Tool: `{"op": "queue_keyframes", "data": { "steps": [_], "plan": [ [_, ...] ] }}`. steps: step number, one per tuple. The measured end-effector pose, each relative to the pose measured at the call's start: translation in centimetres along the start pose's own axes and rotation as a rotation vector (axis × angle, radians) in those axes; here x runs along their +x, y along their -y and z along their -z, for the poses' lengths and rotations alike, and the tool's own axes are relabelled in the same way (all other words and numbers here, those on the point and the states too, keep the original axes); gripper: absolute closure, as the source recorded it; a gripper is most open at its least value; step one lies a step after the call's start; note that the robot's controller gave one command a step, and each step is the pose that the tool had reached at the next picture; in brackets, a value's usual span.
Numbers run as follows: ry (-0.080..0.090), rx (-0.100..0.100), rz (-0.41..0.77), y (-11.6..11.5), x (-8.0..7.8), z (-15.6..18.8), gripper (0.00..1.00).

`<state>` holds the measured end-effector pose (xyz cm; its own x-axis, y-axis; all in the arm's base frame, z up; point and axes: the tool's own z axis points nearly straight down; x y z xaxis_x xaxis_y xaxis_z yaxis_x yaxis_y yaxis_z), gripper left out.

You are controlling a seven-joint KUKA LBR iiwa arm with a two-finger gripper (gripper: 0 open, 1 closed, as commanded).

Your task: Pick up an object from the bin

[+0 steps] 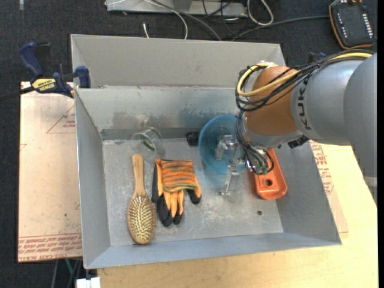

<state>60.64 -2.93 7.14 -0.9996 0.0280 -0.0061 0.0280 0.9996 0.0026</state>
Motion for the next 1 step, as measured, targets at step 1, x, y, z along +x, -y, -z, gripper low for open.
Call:
{"op": "queue_keyframes", "data": {
  "steps": [1],
  "plan": [
    [0.005,0.000,0.001,-0.34,-0.43,-0.02,0.00]
  ]
}}
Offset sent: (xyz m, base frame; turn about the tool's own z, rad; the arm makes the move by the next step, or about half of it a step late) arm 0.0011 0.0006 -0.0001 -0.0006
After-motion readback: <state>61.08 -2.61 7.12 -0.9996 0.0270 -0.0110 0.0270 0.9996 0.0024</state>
